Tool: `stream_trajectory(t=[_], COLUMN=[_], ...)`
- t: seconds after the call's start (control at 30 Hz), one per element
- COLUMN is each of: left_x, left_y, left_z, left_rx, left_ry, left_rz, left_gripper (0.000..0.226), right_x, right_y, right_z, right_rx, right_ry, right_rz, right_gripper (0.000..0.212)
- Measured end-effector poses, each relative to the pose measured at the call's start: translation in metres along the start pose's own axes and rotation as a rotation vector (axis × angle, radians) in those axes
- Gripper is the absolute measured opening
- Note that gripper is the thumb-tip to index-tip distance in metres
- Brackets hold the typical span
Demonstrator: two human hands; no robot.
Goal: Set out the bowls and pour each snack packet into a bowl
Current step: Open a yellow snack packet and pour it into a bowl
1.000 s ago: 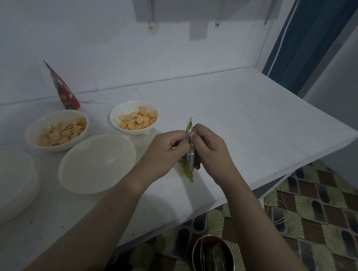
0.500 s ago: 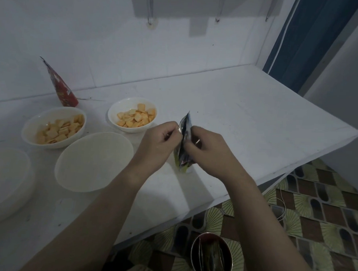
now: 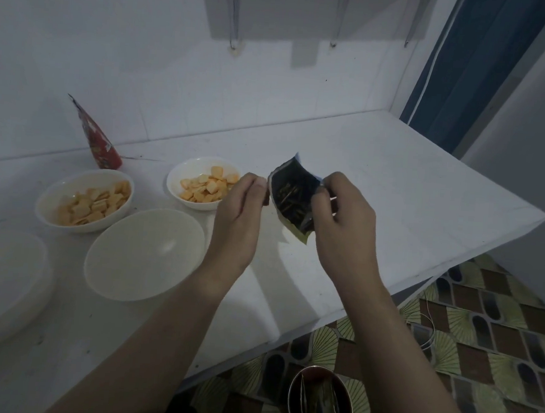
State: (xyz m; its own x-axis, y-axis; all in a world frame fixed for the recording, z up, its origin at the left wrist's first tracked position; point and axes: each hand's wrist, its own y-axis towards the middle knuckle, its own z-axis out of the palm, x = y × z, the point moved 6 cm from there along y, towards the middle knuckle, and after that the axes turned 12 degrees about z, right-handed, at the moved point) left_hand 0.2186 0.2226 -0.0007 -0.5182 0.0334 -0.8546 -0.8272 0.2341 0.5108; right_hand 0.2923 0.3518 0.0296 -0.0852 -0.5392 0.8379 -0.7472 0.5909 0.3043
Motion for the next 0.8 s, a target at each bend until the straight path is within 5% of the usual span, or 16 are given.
stream_trajectory(t=[0.23, 0.53, 0.8], left_x=[0.058, 0.053, 0.055], left_y=[0.006, 0.009, 0.027], left_z=[0.011, 0.014, -0.021], left_rx=[0.090, 0.014, -0.132], left_ry=[-0.161, -0.477, -0.445], left_rz=[-0.521, -0.611, -0.583], left_gripper=[0.025, 0.023, 0.035], right_x=[0.011, 0.024, 0.044], right_y=[-0.010, -0.017, -0.020], right_z=[-0.003, -0.016, -0.022], right_rx=[0.118, 0.132, -0.011], right_ry=[0.082, 0.213, 0.172], right_rz=[-0.054, -0.039, -0.119], right_gripper=[0.021, 0.024, 0.023])
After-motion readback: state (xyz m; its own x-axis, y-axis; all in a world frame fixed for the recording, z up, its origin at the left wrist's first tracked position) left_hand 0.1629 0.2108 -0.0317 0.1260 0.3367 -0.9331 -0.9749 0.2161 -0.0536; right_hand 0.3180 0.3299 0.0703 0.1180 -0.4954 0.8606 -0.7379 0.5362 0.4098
